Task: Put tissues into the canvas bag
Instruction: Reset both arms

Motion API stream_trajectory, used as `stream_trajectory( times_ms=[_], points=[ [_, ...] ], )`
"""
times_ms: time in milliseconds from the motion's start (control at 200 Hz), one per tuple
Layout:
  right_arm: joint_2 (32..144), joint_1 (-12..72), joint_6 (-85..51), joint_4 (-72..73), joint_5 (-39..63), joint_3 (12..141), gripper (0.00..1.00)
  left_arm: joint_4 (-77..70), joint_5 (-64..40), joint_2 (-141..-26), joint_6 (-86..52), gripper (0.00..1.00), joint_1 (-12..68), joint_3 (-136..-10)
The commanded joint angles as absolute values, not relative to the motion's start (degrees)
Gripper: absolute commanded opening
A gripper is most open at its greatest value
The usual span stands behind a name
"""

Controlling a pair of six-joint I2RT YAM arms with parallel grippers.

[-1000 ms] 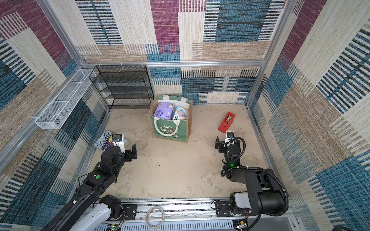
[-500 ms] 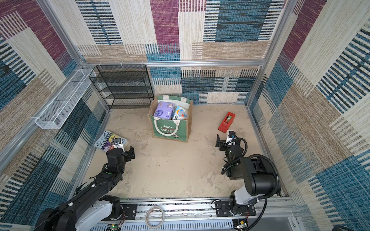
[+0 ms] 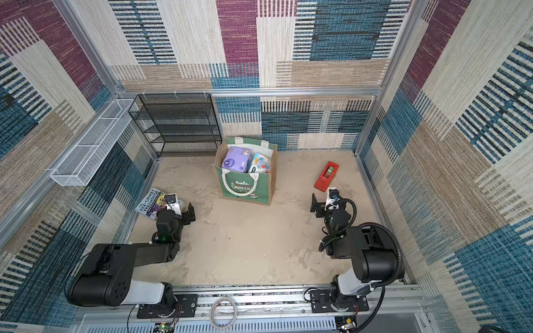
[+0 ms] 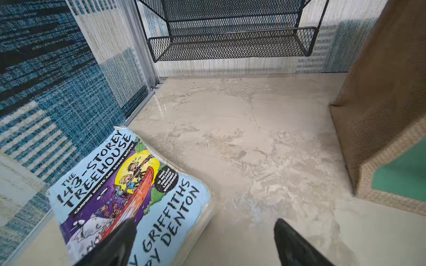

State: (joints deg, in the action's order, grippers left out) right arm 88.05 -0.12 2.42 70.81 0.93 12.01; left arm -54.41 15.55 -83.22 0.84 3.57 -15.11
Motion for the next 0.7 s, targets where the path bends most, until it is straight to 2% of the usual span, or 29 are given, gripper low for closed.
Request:
stream_trajectory(
  times_ms=[0, 180, 336, 451, 476, 696],
  points=[
    [88.07, -0.18, 1.8, 73.15, 1.27, 12.29, 0.99, -61.56, 9.62, -87.12, 1.84, 0.98, 2.62, -15.97],
    [88.07, -0.18, 1.83, 73.13, 1.24, 12.26, 0.99, -56.5, 5.54, -87.61, 2.87, 0.97, 2.02, -18.98],
    [88.11, -0.18, 1.84, 73.12, 1.23, 12.3, 0.99, -48.1, 6.05, -87.99, 1.84, 0.97, 1.42, -23.6],
    [88.07, -0.18, 1.78, 73.13, 1.23, 12.24, 0.99, -47.05, 4.7, -88.24, 1.23, 0.96, 0.44, -24.26],
    [88.07, -0.18, 1.84, 73.13, 1.28, 12.3, 0.99, -47.11, 4.7, -88.12, 1.22, 0.99, 0.44, -24.26],
    [88.07, -0.18, 1.79, 73.17, 1.23, 12.23, 0.99, -47.28, 4.75, -88.15, 1.21, 0.99, 0.43, -24.17]
  ],
)
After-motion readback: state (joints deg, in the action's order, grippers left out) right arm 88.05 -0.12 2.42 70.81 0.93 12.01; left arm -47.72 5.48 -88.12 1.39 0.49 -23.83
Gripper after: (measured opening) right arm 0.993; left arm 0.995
